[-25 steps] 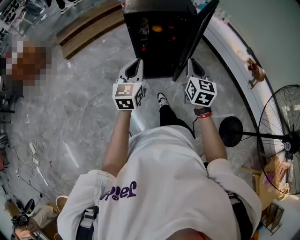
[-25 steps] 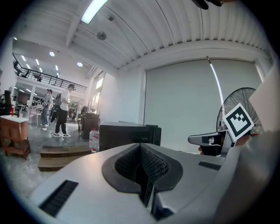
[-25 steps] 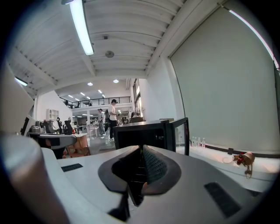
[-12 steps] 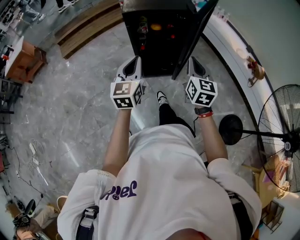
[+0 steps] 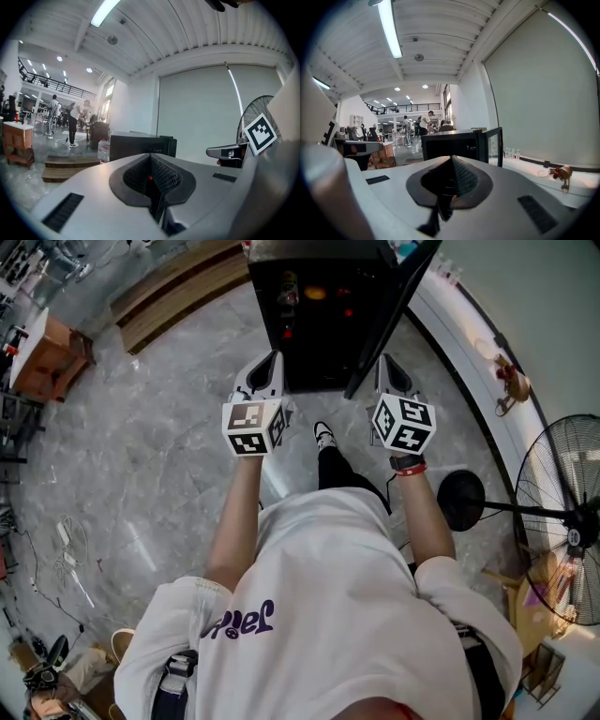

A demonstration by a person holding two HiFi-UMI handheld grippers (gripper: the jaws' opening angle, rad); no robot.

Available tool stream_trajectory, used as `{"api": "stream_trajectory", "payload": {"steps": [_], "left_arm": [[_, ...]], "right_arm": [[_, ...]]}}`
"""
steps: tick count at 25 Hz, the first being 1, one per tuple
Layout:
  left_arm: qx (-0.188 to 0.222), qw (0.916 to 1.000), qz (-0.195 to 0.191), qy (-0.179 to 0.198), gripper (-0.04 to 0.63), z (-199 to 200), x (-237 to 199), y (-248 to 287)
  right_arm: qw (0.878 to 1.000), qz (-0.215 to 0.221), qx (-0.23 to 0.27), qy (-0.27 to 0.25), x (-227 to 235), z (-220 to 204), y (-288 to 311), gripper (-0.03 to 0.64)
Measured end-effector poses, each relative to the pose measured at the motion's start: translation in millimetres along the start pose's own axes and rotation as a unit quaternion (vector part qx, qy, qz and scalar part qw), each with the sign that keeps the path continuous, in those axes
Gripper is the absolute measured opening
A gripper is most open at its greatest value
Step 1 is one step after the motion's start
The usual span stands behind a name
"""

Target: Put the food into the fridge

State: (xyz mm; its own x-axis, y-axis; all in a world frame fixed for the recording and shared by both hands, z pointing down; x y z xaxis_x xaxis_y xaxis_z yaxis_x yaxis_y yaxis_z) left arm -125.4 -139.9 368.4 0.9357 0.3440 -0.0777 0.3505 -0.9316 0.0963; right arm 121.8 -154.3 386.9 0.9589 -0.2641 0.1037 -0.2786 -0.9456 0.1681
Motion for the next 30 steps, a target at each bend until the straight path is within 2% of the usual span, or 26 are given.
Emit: {"api": "stream_trajectory", "payload": {"steps": [12,18,30], "left_arm": [[0.001,1.0,-0.007,0.002,0.017,-2,6,2],[0.009,0.9998,-0.008,-0.014,0.017,3,5,-2],[0.008,0.9999,-0.008,-0.01,0.017,-2,9,3]], "right_arm": [[1.0,-0.003,-0.004,-0.009,4,-2,-3,0.015],[1.0,-0.004,-0.002,-0.003,5,-1,-5,0.015],[1.0,-0.01,-0.002,-0.001,13,0,-3,0.014]]}}
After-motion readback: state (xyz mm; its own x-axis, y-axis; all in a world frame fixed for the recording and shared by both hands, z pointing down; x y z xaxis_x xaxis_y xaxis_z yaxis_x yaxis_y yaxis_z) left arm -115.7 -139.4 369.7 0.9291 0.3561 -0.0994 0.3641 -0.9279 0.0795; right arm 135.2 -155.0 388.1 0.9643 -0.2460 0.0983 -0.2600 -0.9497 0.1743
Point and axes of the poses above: the fingertips, and each gripper's own axes: y forward along the fingers, x to its right, z out of its top, the point moved 6 cm from there along -y, backward along the fingers, and after that the axes turned 1 degree about x, right-handed, at the moved point
